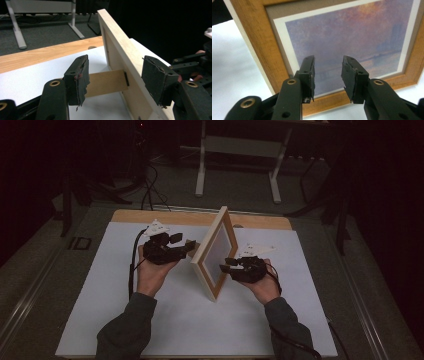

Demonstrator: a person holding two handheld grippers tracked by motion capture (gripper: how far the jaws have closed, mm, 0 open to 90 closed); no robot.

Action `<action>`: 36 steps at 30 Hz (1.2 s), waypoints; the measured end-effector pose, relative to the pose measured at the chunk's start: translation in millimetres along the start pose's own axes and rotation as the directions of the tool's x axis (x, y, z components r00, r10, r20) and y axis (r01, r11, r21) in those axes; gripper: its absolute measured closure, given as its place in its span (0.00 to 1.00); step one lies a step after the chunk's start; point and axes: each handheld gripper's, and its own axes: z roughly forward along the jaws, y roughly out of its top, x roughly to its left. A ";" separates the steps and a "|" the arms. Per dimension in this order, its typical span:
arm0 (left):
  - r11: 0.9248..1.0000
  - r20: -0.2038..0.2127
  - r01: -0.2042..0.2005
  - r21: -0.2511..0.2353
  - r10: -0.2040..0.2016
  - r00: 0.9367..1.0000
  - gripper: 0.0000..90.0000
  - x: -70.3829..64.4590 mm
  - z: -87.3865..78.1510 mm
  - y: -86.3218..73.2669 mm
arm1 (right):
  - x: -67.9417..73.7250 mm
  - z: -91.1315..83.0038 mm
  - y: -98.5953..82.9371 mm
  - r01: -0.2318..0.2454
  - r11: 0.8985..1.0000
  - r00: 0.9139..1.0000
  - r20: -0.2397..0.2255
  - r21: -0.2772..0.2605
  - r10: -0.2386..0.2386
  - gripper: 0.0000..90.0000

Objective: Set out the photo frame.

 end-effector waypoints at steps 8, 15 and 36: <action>1.000 0.008 -0.026 0.001 0.026 1.000 0.42 -15.0 -1.0 -0.7 | -2.8 -2.4 -3.9 -0.013 1.000 1.000 0.008 -0.004 0.013 0.69; 0.999 -0.013 -0.044 0.008 0.044 0.999 0.38 -26.6 1.9 -7.2 | -5.5 -4.7 -6.1 -0.017 1.000 1.000 0.015 -0.003 0.017 0.69; 0.998 -0.076 -0.035 0.058 0.039 0.996 0.58 -47.1 23.6 -31.4 | -12.4 -9.2 -7.6 -0.040 0.999 0.999 0.032 -0.015 0.040 0.69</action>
